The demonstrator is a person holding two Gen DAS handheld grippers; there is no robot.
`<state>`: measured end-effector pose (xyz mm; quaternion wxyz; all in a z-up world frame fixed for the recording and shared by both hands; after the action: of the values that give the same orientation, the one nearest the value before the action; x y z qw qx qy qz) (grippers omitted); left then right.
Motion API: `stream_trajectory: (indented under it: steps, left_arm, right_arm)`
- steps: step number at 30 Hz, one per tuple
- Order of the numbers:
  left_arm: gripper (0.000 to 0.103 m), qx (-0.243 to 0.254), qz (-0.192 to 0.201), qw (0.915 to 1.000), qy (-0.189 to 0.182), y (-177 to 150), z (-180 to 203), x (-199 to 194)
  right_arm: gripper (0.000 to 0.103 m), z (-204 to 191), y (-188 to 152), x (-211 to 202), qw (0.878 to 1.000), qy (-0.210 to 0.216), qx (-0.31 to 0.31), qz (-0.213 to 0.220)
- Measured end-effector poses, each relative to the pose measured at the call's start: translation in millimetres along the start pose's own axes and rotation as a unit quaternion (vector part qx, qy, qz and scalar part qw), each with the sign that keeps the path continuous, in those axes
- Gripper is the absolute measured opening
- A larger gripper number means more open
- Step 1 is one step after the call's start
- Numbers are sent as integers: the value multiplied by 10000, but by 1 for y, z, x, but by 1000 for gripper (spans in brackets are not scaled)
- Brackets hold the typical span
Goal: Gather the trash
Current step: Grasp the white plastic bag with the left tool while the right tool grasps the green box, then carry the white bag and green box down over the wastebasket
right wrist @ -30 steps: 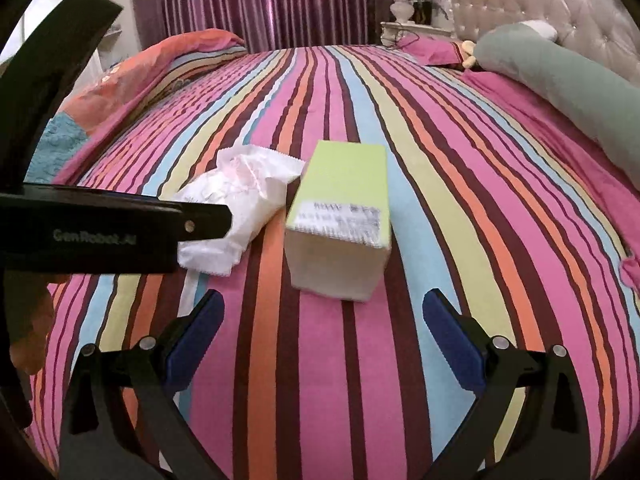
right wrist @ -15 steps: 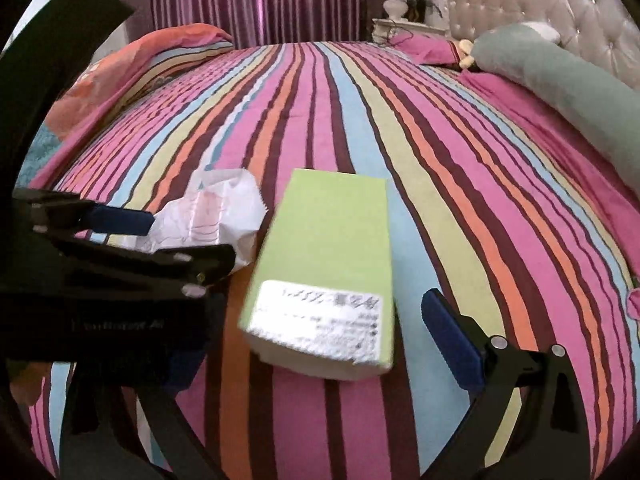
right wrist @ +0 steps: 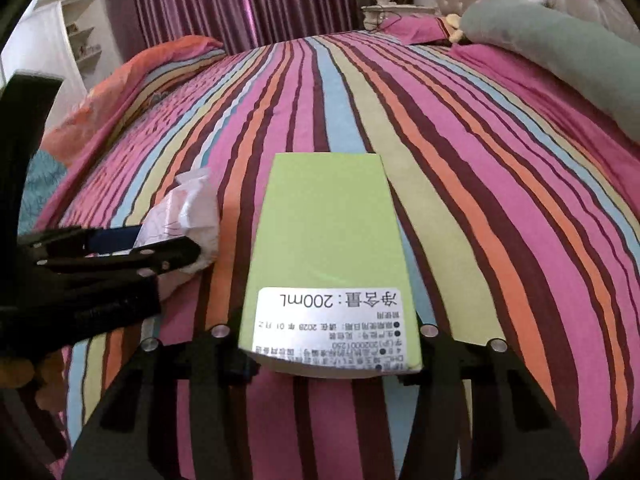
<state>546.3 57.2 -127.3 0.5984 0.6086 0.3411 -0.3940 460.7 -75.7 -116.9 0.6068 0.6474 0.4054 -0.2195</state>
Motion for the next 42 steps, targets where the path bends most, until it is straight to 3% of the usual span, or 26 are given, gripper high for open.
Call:
stream_trajectory:
  steps: [10, 17, 32, 42]
  left_arm:
    - [59, -488, 355, 9980, -192, -40, -9, -62]
    - [59, -519, 447, 9975, -149, -91, 3, -109]
    - [59, -327, 502, 9977, -313, -230, 59, -182]
    - [59, -257, 131, 9978, -603, -338, 91, -188]
  right_arm:
    - [46, 4, -16, -47, 9998, 129, 5, 134]
    - [46, 5, -53, -90, 9999, 102, -71, 82]
    - [46, 12, -136, -172, 9987, 383, -328, -32]
    - [46, 0, -213, -203, 9953, 782, -344, -453]
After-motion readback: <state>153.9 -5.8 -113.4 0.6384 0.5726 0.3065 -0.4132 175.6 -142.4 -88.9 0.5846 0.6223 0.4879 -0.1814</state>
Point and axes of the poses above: each gripper's, at about its wrist camera, not at the fingertips, and x roughly the way its jaws point, z to its right, y to its top, the point moved 7 cm from there along x, roughly the way its jaws point, and after that the axes turned 4 degrees about -z, right-handed, at the moved point
